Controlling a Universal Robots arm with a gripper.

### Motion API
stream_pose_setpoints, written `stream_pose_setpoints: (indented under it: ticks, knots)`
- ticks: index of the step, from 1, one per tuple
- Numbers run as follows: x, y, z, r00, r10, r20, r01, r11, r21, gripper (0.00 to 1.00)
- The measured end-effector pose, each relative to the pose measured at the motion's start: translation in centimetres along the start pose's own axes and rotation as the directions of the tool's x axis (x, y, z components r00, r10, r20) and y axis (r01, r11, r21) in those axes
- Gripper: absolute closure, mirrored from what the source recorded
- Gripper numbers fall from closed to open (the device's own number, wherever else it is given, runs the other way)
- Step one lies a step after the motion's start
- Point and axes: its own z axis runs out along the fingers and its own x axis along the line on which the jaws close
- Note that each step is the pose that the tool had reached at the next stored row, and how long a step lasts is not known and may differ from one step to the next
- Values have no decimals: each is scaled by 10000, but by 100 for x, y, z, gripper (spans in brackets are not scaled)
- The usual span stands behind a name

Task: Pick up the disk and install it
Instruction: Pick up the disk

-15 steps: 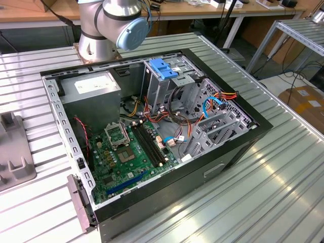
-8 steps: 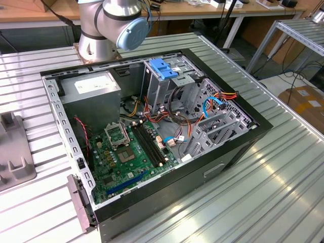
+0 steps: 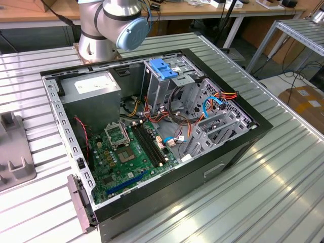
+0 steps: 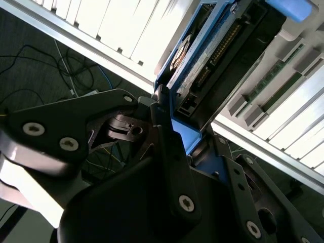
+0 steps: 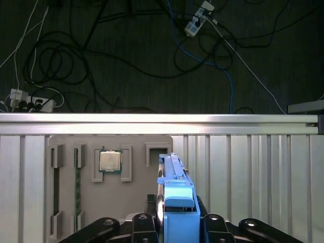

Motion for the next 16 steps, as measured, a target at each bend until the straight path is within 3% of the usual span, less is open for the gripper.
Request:
stream_pose_setpoints:
  ticks: [16]
  knots:
    - [-6, 3, -66, 10000, -1, 2, 1, 10000, 0, 63]
